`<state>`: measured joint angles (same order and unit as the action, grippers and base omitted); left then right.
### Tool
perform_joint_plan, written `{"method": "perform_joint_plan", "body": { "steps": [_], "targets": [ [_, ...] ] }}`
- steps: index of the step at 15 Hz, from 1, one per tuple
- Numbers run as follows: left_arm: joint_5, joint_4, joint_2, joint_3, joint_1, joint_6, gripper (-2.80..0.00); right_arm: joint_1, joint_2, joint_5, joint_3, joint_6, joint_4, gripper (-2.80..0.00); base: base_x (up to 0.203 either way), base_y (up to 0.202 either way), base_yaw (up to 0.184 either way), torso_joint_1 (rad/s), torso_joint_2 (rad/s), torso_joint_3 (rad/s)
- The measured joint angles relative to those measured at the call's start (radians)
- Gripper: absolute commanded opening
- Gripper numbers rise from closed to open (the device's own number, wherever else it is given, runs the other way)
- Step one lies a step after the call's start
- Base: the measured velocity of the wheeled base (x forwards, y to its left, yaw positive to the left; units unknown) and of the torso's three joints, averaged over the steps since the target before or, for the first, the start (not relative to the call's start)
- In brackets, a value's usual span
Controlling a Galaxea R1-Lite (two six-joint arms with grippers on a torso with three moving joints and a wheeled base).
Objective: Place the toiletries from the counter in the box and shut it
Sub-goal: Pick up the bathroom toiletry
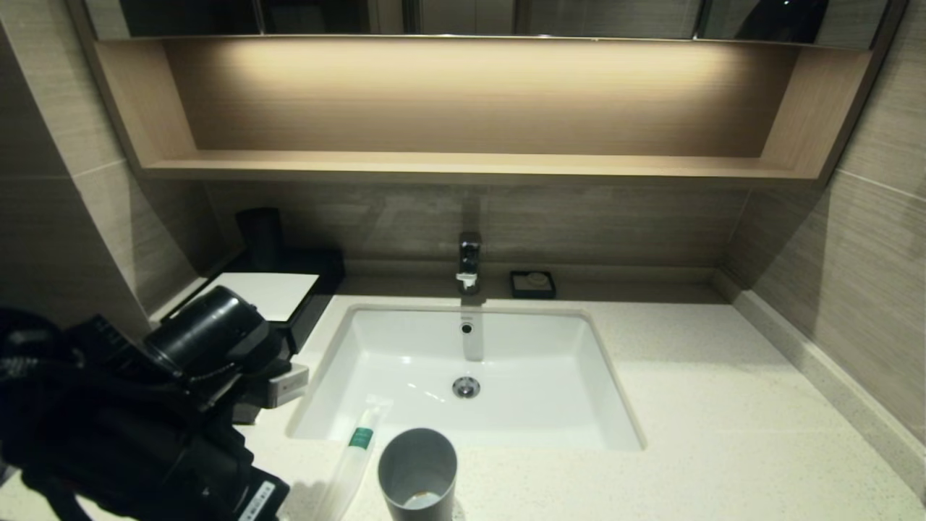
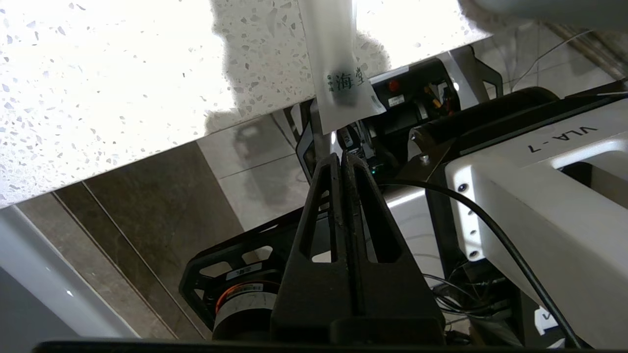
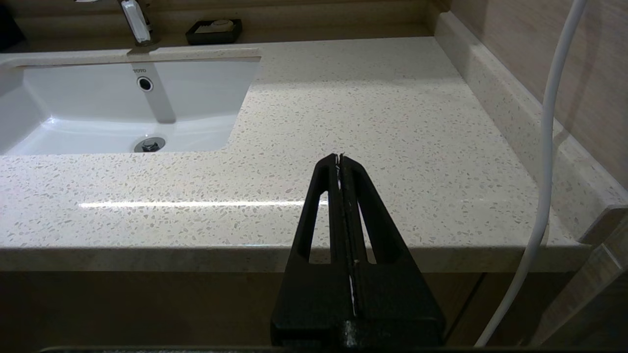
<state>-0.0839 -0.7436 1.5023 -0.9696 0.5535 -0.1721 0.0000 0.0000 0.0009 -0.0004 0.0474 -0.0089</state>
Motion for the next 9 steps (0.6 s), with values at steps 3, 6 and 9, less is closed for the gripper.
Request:
{"method": "perform_joint_plan", "body": {
  "steps": [3,6,9],
  "targets": [
    [0.01,-0.001,0.004,0.008,0.023,-0.003,-2.8,0.0,0.0,0.0,0.0,0.0,0.0,-2.8,0.0,0.0,0.0,0.0,0.0,0.0],
    [0.016,-0.001,0.008,0.013,0.038,-0.003,-2.8,0.0,0.0,0.0,0.0,0.0,0.0,-2.8,0.0,0.0,0.0,0.0,0.0,0.0],
    [0.019,0.0,0.021,0.024,0.053,-0.013,-2.8,0.0,0.0,0.0,0.0,0.0,0.0,-2.8,0.0,0.0,0.0,0.0,0.0,0.0]
  ]
}}
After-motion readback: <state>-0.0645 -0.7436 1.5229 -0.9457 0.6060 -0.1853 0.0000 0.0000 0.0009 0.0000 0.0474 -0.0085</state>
